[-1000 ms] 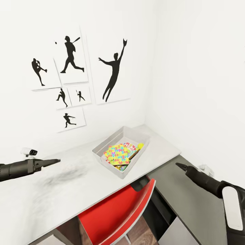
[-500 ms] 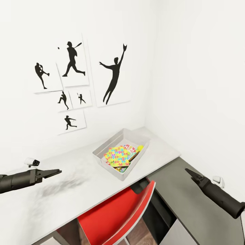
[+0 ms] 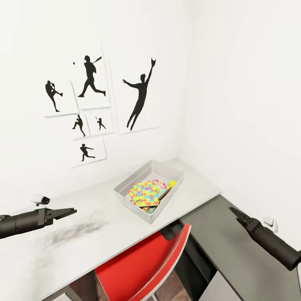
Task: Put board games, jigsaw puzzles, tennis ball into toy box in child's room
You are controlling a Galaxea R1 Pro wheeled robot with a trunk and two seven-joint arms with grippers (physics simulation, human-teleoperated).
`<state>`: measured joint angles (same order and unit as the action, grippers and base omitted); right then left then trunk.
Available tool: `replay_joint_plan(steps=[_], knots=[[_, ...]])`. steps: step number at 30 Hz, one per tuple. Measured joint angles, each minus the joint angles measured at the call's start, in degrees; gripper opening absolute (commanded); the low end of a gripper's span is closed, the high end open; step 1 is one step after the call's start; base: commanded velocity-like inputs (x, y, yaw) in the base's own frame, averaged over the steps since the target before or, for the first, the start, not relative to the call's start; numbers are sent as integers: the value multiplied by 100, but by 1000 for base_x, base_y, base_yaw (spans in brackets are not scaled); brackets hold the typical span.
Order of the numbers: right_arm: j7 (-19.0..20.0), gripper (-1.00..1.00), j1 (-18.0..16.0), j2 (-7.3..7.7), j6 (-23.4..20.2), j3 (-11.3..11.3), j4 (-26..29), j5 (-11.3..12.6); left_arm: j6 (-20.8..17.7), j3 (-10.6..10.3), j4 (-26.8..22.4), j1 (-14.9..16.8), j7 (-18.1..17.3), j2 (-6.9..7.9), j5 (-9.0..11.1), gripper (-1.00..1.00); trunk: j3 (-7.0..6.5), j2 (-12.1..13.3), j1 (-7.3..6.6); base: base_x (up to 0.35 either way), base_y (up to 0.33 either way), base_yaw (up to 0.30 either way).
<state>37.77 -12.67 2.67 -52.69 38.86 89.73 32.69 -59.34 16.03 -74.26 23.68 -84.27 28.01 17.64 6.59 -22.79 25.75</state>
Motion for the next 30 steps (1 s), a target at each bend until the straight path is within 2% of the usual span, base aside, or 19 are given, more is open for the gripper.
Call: replay_joint_plan(steps=[6,7,12,22,30], knots=[[-6,100,0,29,224,41,7,28,-3,21,-1,0,-3,1,32,100,-1,0,0,0,0,0],[55,100,1,40,193,198,34,88,-2,11,-7,0,-3,-1,33,100,-1,0,0,0,0,0],[132,100,0,53,163,373,11,123,-6,8,-8,0,-3,-9,26,100,-2,0,0,0,0,0],[136,100,3,-17,249,367,-69,59,-6,28,-8,1,-12,-1,40,100,-7,0,1,-20,0,-12],[174,100,1,-11,247,387,-87,60,-6,9,-8,1,-6,-8,29,100,-67,0,4,-272,0,-113]])
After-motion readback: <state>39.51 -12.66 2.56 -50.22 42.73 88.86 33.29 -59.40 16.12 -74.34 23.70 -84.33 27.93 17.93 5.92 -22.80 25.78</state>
